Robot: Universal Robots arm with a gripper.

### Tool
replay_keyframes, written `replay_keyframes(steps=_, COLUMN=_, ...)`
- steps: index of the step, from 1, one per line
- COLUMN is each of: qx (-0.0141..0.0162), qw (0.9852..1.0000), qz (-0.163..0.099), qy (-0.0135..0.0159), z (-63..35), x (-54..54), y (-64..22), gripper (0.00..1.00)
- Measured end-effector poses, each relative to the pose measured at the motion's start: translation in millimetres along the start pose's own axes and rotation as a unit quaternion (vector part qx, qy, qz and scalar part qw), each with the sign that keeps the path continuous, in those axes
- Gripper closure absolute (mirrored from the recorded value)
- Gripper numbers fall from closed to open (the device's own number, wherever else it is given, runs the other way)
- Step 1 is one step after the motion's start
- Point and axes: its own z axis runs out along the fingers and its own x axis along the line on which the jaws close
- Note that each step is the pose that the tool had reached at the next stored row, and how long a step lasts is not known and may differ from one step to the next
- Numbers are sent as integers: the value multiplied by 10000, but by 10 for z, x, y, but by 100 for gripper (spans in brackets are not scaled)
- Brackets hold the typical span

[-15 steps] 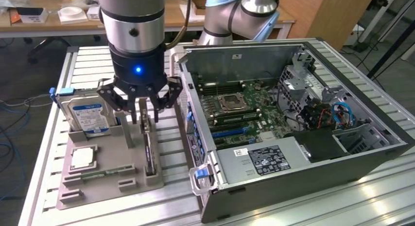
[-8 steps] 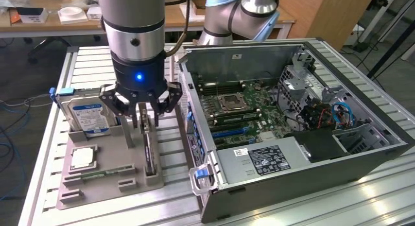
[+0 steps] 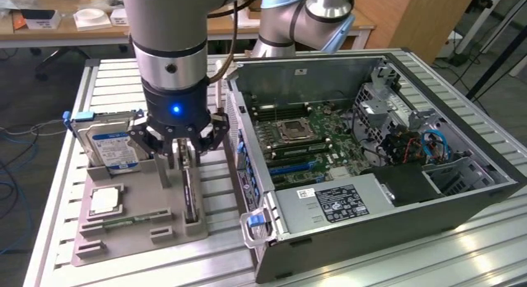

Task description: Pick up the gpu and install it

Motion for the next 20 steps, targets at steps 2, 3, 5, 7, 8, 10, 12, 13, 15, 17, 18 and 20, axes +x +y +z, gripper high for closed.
replay_keyframes(steps=2, qx=1, qw=10000, qz=1, qy=5, z=99, x=-2, y=-3, gripper=53)
replay_keyframes(steps=3, qx=1, qw=10000, qz=1, qy=8, z=117, x=-2, y=-4, gripper=53)
replay_keyframes(steps=5, qx=2, qw=10000, qz=2, qy=14, z=153, x=-3, y=-5, gripper=53)
replay_keyframes(steps=7, qx=2, qw=10000, qz=1, qy=20, z=190, x=-5, y=-7, gripper=53)
replay_keyframes(steps=8, qx=3, qw=10000, qz=1, qy=25, z=208, x=-5, y=-10, gripper=53)
replay_keyframes(steps=10, qx=3, qw=10000, qz=2, qy=30, z=244, x=-6, y=-12, gripper=53)
replay_keyframes(steps=12, qx=3, qw=10000, qz=2, qy=32, z=280, x=-6, y=-14, gripper=53)
replay_keyframes(steps=13, qx=3, qw=10000, qz=1, qy=32, z=298, x=-6, y=-15, gripper=53)
replay_keyframes(steps=15, qx=4, qw=10000, qz=1, qy=36, z=335, x=-7, y=-16, gripper=53)
replay_keyframes(steps=17, qx=4, qw=10000, qz=2, qy=44, z=371, x=-6, y=-17, gripper=53)
replay_keyframes(steps=18, qx=4, qw=10000, qz=3, qy=47, z=388, x=-5, y=-17, gripper=53)
replay_keyframes(steps=20, qx=4, qw=10000, qz=2, qy=47, z=426, x=-3, y=-19, gripper=53)
